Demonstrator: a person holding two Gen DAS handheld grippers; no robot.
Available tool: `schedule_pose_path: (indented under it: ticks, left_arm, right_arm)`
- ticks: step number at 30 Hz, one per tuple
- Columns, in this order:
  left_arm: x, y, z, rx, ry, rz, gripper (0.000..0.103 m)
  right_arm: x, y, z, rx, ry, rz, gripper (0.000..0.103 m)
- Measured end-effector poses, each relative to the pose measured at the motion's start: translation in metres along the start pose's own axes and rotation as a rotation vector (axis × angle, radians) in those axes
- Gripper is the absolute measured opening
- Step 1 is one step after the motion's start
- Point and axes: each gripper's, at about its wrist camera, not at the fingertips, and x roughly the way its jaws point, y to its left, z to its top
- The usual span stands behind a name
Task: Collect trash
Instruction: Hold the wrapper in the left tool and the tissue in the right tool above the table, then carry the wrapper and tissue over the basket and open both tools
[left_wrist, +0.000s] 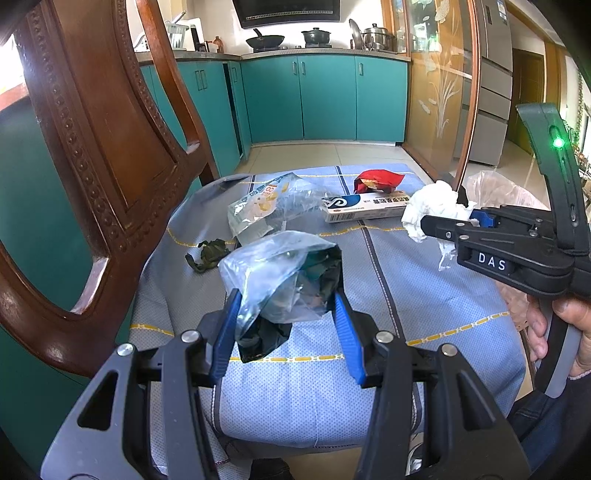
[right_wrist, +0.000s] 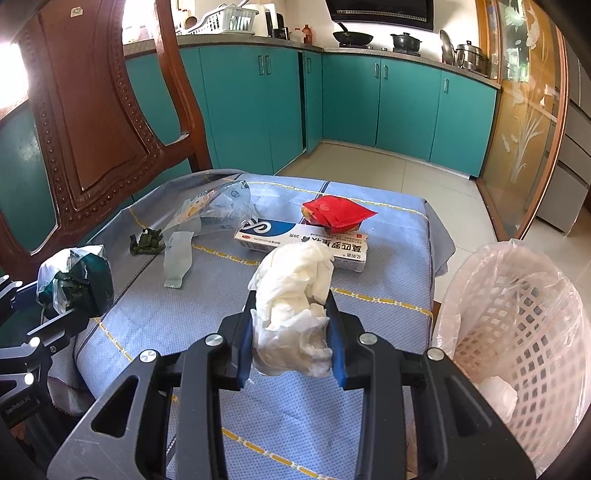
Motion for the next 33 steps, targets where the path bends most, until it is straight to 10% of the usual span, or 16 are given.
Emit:
schedule_pose_path:
  ticks: [33]
  left_arm:
    - [0.0013,0.0008,-0.0027,-0.004,0.002,0.002,0.05]
  right_arm:
    - [0.0007,0.0046,-0.0002,-0.01,-0.005,0.001,0.034]
